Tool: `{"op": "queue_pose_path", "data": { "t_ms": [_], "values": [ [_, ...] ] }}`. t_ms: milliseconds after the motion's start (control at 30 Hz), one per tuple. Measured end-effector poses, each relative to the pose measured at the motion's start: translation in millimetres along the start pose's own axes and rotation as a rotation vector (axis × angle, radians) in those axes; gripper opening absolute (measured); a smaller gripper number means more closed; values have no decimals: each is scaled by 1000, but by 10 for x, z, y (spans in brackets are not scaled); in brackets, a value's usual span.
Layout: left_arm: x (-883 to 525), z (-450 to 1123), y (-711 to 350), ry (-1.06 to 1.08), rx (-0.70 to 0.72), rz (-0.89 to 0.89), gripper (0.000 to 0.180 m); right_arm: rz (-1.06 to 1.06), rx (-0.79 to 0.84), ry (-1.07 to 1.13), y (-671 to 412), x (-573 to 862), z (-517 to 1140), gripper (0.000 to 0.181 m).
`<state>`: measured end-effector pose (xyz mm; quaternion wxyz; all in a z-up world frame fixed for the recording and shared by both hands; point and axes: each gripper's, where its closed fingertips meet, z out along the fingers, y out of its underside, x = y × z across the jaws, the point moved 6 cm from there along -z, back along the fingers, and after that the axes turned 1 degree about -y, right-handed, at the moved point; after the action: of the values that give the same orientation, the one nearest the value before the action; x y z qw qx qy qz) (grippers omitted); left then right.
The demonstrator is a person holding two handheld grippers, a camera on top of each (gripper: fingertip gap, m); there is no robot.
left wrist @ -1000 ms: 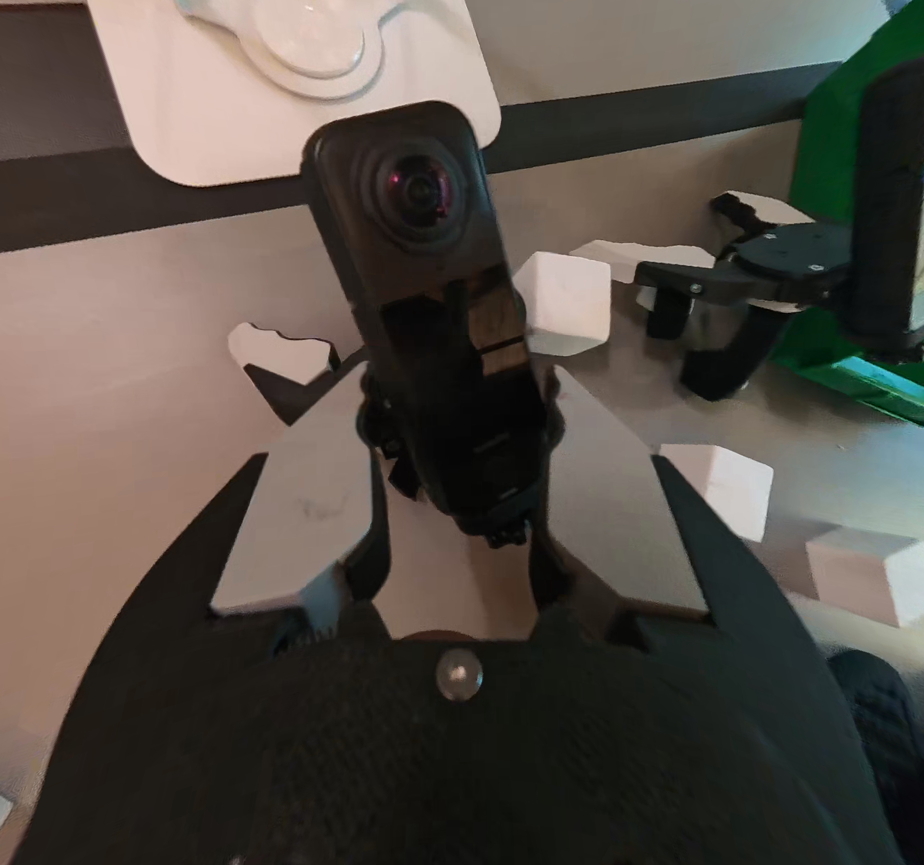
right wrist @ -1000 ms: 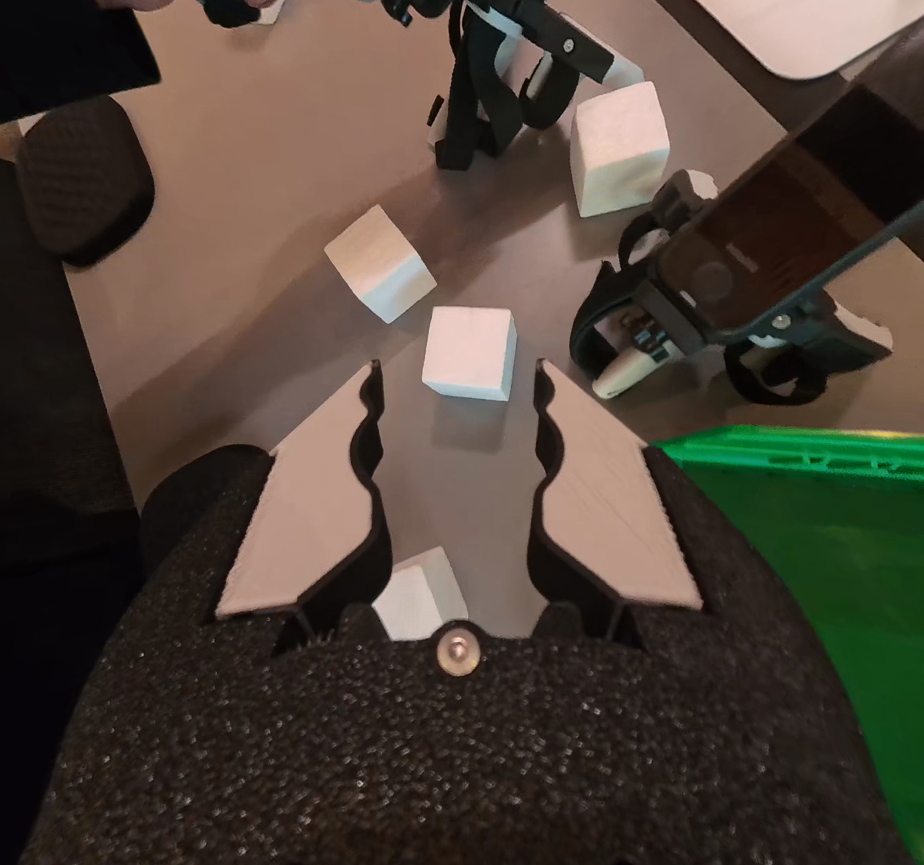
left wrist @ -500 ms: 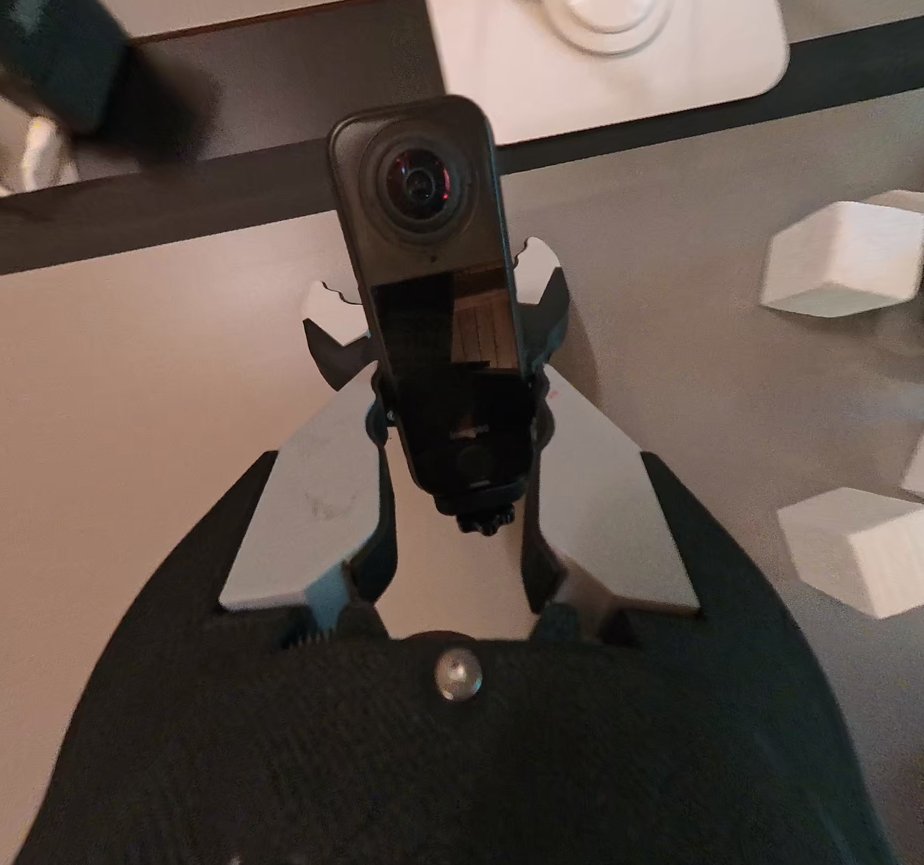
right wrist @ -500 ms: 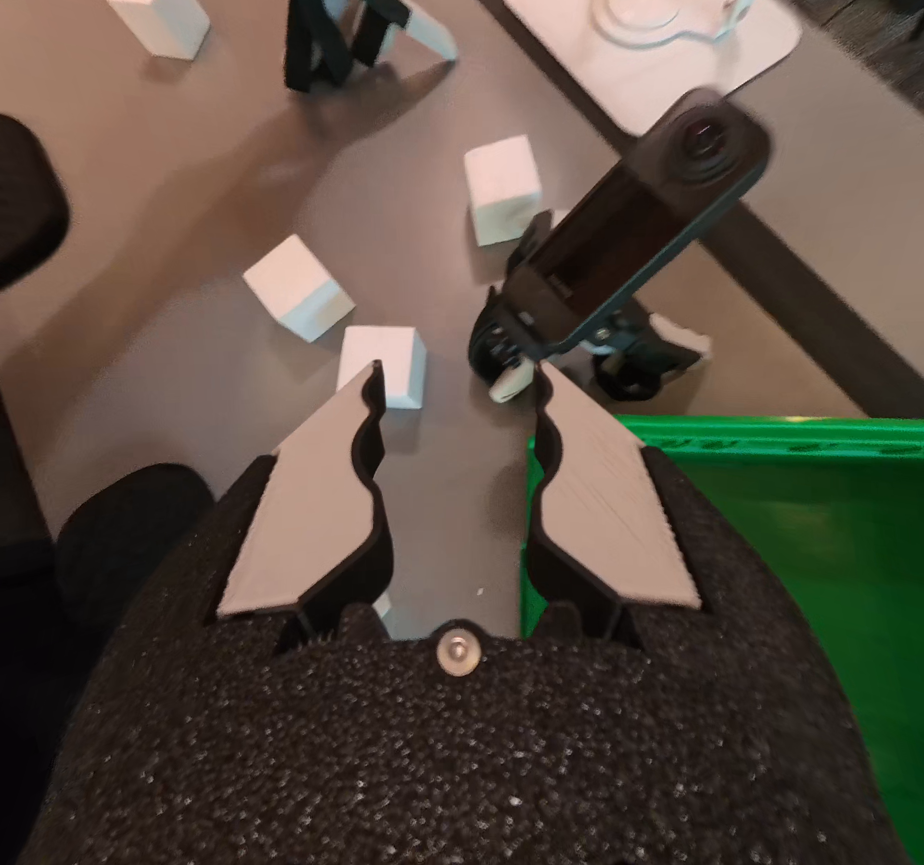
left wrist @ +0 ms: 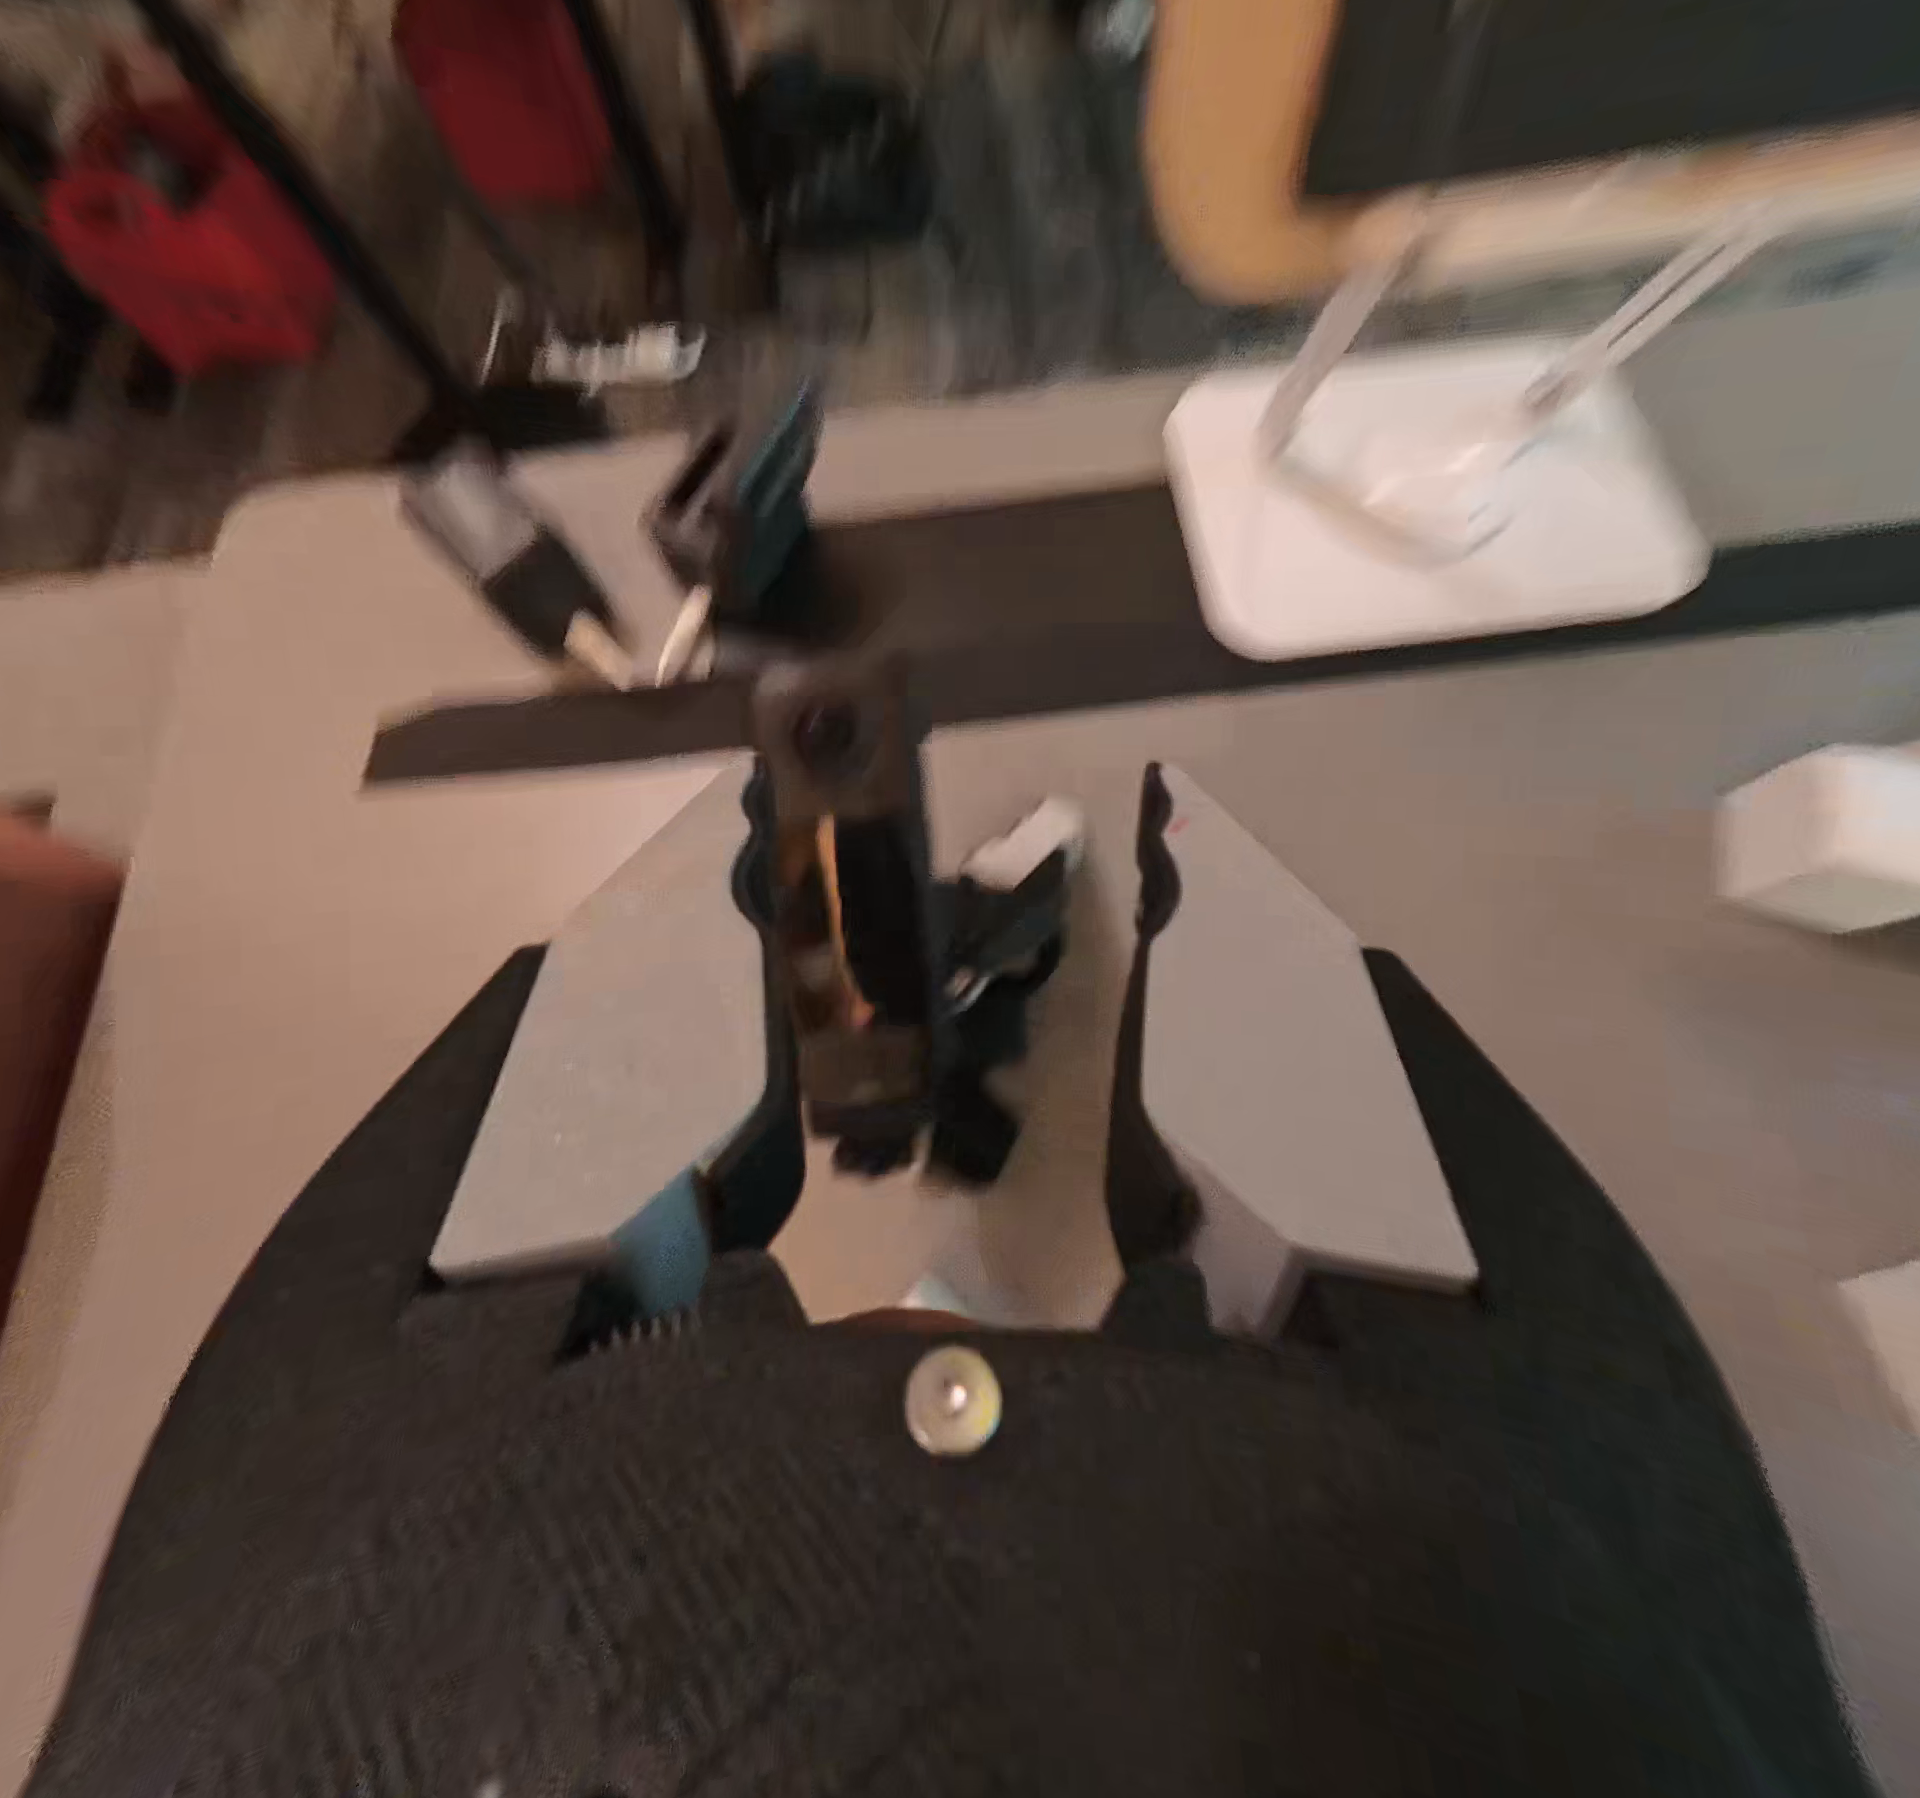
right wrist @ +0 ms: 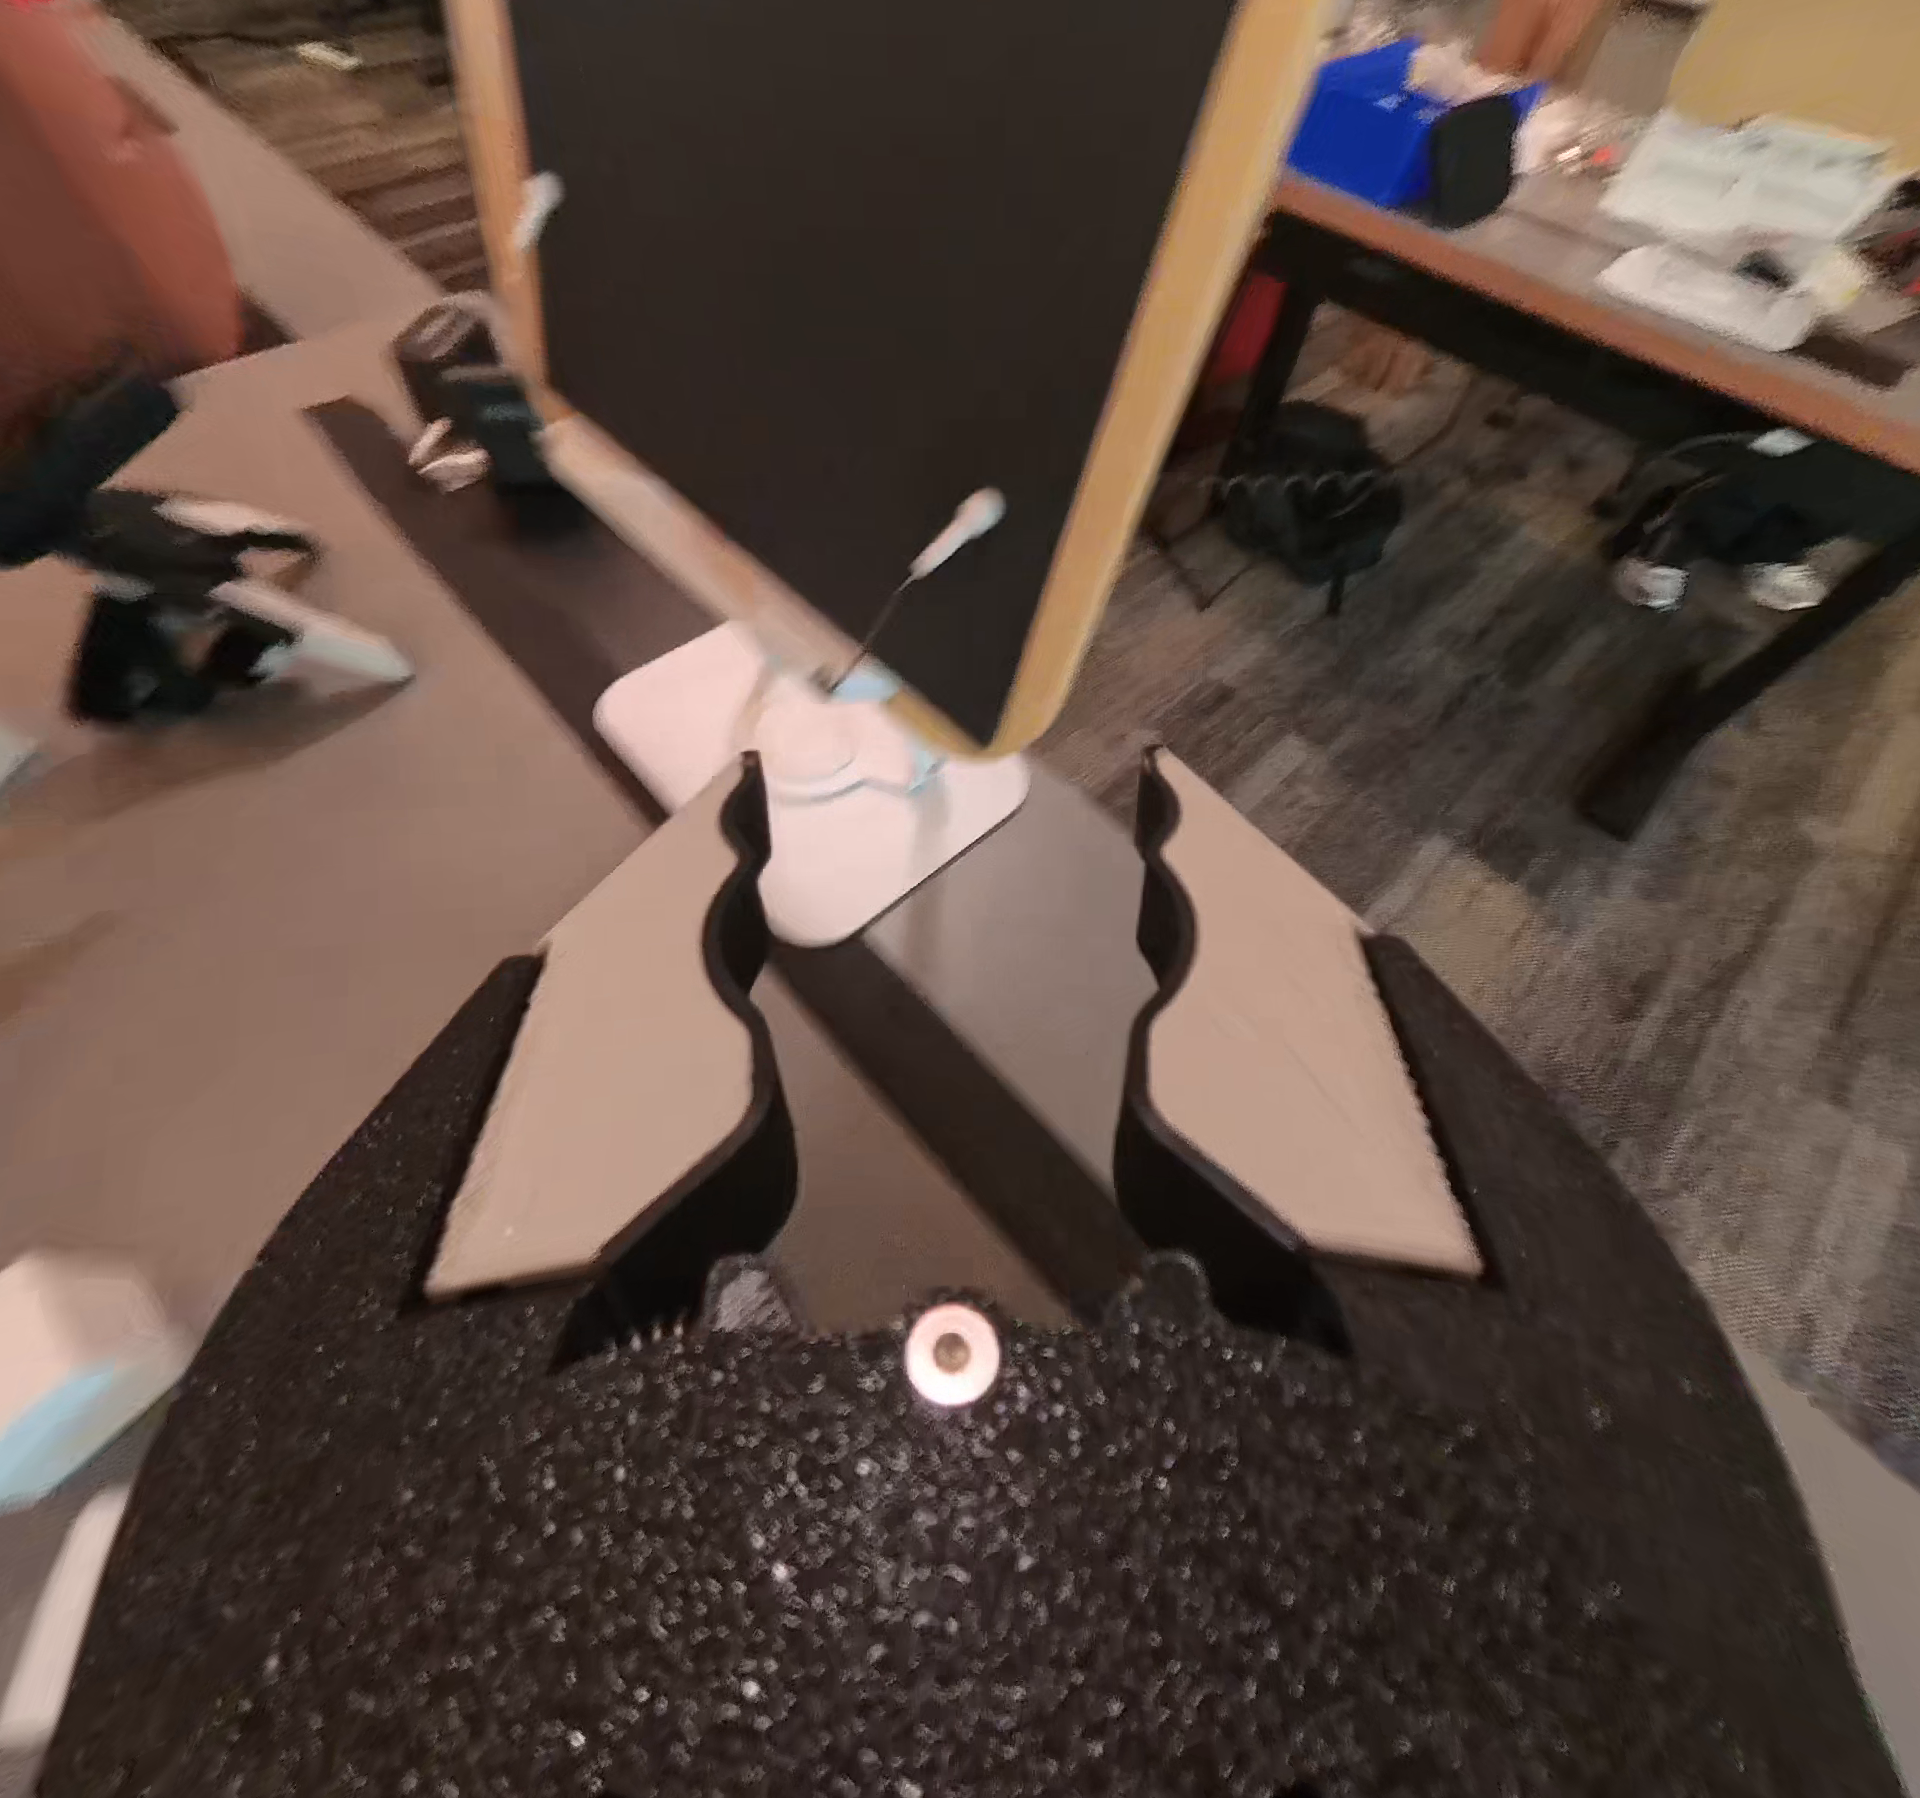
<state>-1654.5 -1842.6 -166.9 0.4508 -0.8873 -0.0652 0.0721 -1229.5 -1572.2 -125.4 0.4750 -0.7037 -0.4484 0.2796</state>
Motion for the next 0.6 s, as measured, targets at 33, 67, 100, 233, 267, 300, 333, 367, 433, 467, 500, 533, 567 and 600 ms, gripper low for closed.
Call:
{"op": "queue_pose_path", "data": {
  "t_ms": [33,67,100,233,267,300,333,367,433,467,500,533,567,600],
  "values": [
    [131,-61,-191,61,79,16,63,7,23,5,-84,107,114,71],
    [259,-54,-366,128,123,32,59,18,44,-17,-156,186,227,71],
    [363,23,-526,187,132,31,62,27,54,-34,-210,261,341,80],
    [503,765,-1012,335,65,-34,80,7,55,-19,-325,502,714,89],
    [474,974,-1094,344,46,-51,82,14,63,-31,-342,535,771,90],
    [465,1156,-1172,385,27,-78,84,25,74,-68,-354,541,818,91],
    [477,1306,-1248,447,12,-111,84,31,75,-136,-355,513,861,90],
    [504,1425,-1322,518,5,-149,82,31,65,-210,-341,474,907,85],
    [547,1610,-1437,642,5,-235,76,10,7,-281,-276,433,1024,65],
    [543,1687,-1469,677,7,-274,70,-5,-21,-326,-240,389,1074,55],
    [533,1744,-1486,708,13,-318,63,-5,-39,-376,-214,337,1113,40],
    [531,1784,-1493,744,20,-373,57,12,-39,-385,-211,333,1140,41],
    [521,1801,-1490,772,35,-401,54,38,-30,-401,-217,345,1144,37],
    [513,1797,-1478,784,51,-407,52,81,-24,-424,-216,355,1146,35]
  ]
}}
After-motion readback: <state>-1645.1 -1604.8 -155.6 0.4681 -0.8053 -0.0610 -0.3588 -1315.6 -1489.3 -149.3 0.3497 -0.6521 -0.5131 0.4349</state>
